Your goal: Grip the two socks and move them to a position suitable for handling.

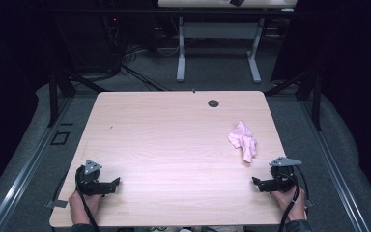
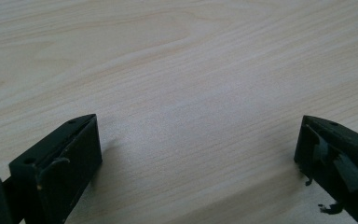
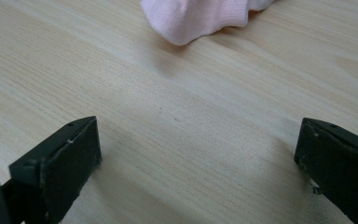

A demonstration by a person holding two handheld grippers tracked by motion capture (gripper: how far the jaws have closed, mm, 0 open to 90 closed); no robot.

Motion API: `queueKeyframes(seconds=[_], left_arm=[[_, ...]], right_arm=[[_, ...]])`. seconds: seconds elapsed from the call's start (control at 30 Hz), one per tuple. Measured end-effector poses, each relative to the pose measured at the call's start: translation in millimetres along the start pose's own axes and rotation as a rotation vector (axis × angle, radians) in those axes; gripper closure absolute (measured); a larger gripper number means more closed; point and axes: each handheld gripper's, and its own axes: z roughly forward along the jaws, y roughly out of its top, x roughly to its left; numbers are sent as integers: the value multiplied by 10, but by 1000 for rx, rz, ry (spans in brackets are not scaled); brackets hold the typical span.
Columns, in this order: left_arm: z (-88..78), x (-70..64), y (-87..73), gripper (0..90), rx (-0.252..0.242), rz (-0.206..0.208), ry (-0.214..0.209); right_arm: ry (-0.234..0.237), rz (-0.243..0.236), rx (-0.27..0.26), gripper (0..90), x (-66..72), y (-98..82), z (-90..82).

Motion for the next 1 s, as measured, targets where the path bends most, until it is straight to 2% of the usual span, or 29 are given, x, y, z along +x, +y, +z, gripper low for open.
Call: queueKeyframes(seconds=[0.23,0.33,0.67,0.83,0.87,1.0], left_arm=[[-1,-1,0,3,0,0,1],[0,-1,0,3,0,0,0],[-1,-3,0,3,0,4,-3],[-1,-3,0,2,0,4,-3],[-1,-3,0,3,0,4,-3],[-1,-3,0,3,0,4,-3]], right_arm=[[-7,7,-2,0,-1,7,8],[-15,13,13,0,-3,16,0],[15,44,10,0,-46,48,-12],[22,45,-11,0,-40,117,-56],[24,34,-10,0,-55,181,-101],[24,40,-29,0,-68,292,-131]])
